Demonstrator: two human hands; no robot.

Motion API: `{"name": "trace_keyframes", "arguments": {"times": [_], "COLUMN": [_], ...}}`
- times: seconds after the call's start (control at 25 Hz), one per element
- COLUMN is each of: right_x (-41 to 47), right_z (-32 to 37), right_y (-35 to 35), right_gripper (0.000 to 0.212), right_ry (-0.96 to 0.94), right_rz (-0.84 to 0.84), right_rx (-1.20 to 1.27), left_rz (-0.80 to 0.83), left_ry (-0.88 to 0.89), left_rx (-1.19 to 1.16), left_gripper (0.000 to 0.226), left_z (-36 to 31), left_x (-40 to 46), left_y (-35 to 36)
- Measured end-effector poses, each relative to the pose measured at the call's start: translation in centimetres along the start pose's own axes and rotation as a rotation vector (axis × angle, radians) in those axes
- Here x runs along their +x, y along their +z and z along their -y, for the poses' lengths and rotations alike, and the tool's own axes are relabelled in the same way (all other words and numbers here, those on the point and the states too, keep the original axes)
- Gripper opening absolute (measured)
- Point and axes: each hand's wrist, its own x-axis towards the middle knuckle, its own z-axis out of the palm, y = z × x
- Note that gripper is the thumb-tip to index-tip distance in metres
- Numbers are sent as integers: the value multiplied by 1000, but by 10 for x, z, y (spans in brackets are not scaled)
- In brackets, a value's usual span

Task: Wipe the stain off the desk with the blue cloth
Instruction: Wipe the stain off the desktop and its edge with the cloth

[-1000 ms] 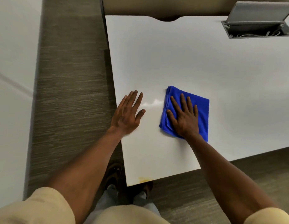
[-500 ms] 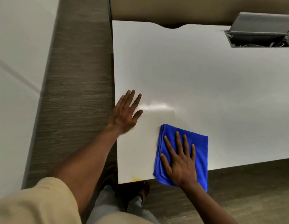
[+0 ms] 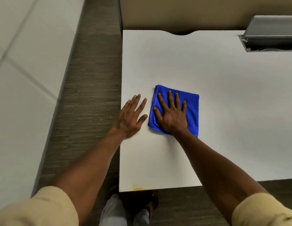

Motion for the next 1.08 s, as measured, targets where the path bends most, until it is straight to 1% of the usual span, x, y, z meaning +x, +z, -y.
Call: {"name": "trace_keyframes", "arguments": {"times": [0.08, 0.16, 0.28, 0.36, 0.48, 0.56, 0.64, 0.76, 0.84, 0.96, 1.08], "right_x": [-15, -59, -140, -167, -163, -142, -103, -33, -7, -16, -81], "right_z": [3, 4, 4, 3, 4, 4, 5, 17, 25, 25, 21], "right_y": [-3, 6, 31, 41, 40, 35, 28, 15, 10, 10, 20], "right_gripper": [71, 71, 74, 75, 75, 74, 72, 70, 70, 69, 70], "right_ry": [-23, -72, -129, -129, -129, -171, -174, -97, -72, -74, -71], "right_rz": [7, -4, -50, -52, -38, -43, -34, -32, -27, -31, -52], "right_rx": [20, 28, -10, -43, -56, -75, -59, -19, -17, -3, 30], "left_rz": [24, 57, 47, 46, 33, 19, 4, -6, -8, 6, 15], "left_ry": [-7, -46, -108, -120, -158, -174, -176, -178, -179, -178, -186], "left_rx": [40, 76, 92, 69, 31, -1, -31, -62, -57, -53, -46], "left_gripper": [67, 70, 74, 75, 73, 71, 70, 69, 68, 67, 68], "left_z": [-2, -4, -8, -8, -9, -10, -12, -16, -17, -19, -20], "left_x": [0, -3, -10, -11, -9, -8, -9, -8, -8, -7, -7], "left_y": [-2, -1, 5, 8, 7, 4, 0, -7, -10, -14, -13]}}
